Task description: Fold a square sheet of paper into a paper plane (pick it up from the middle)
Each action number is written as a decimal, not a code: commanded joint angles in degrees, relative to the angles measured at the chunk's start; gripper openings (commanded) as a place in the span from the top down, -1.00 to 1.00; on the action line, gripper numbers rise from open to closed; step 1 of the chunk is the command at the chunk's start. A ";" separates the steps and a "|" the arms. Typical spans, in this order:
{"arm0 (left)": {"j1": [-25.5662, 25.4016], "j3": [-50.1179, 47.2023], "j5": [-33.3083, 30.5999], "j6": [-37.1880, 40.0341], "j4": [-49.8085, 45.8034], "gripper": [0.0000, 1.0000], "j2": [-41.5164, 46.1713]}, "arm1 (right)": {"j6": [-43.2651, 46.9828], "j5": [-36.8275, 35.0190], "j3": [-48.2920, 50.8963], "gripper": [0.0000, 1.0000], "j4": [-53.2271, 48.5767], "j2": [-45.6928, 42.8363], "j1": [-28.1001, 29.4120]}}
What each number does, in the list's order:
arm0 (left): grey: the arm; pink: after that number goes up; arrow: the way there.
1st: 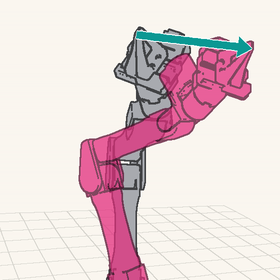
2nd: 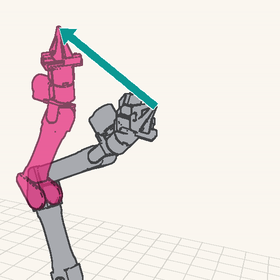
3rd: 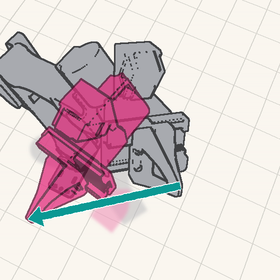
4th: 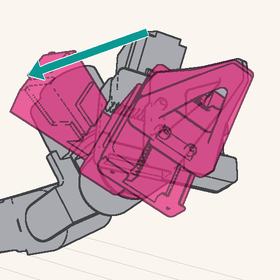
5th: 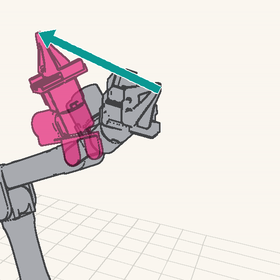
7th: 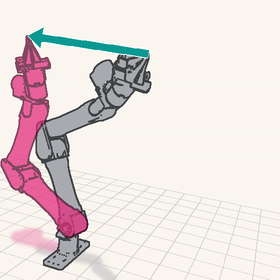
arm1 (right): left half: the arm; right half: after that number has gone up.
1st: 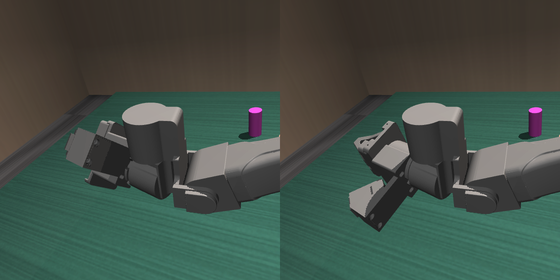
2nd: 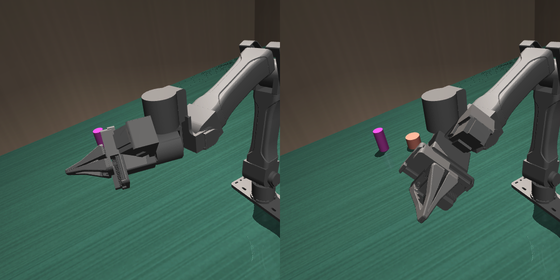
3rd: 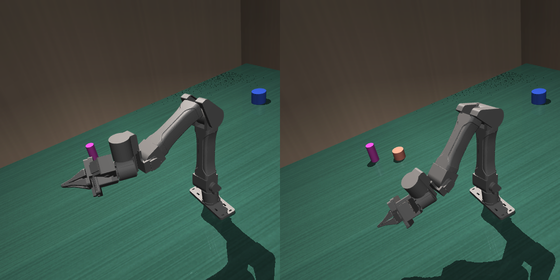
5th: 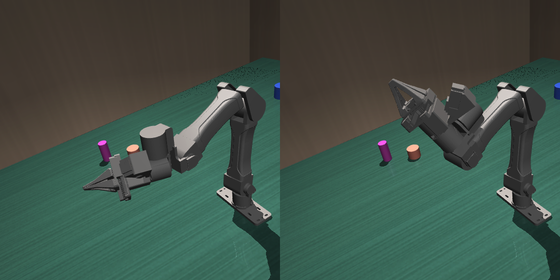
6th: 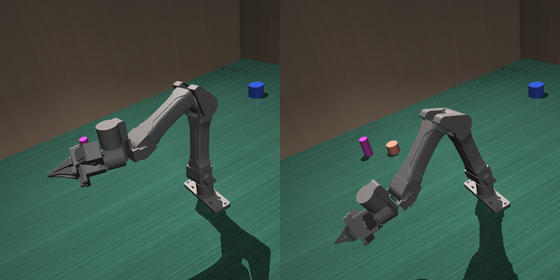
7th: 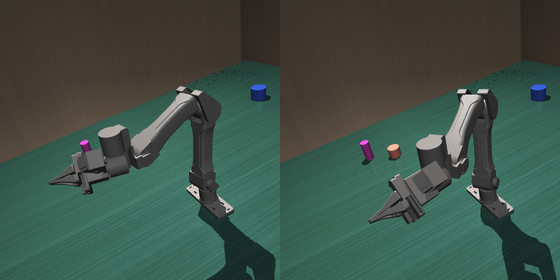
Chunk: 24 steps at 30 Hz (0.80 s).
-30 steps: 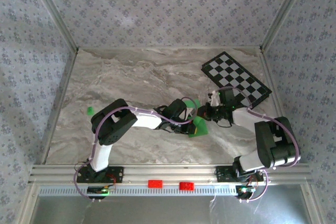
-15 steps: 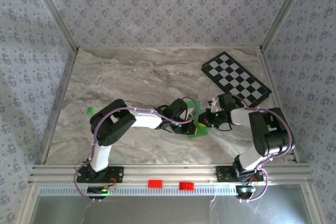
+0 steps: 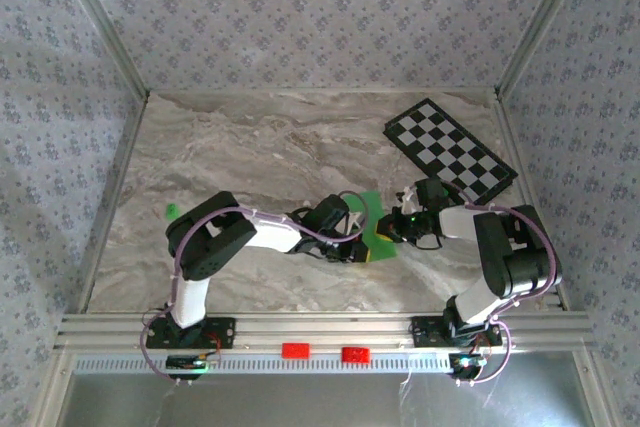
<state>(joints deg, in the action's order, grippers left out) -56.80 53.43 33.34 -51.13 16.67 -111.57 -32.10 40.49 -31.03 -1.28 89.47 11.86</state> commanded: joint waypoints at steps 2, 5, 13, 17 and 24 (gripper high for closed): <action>-0.99 -0.68 1.89 -0.83 1.66 1.00 -2.82 | 0.19 -6.56 0.79 1.00 -3.26 2.14 0.54; -1.11 -0.38 1.28 -0.55 0.85 1.00 -2.65 | 0.19 -6.70 0.62 1.00 -3.39 2.29 0.53; -0.77 1.52 -0.72 0.57 0.55 1.00 3.28 | 0.59 -4.95 -0.04 1.00 -3.14 1.60 0.62; 0.78 2.15 -3.53 1.65 0.43 0.99 7.36 | -0.51 -1.59 -0.62 1.00 -0.96 1.30 0.71; 4.59 6.52 -4.41 4.83 -5.54 1.00 4.85 | -2.59 1.54 -2.87 0.95 -0.16 -4.02 0.80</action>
<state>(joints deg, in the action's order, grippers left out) -53.01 57.06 30.28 -49.32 15.27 -105.84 -33.21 40.80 -31.79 -1.21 88.60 12.40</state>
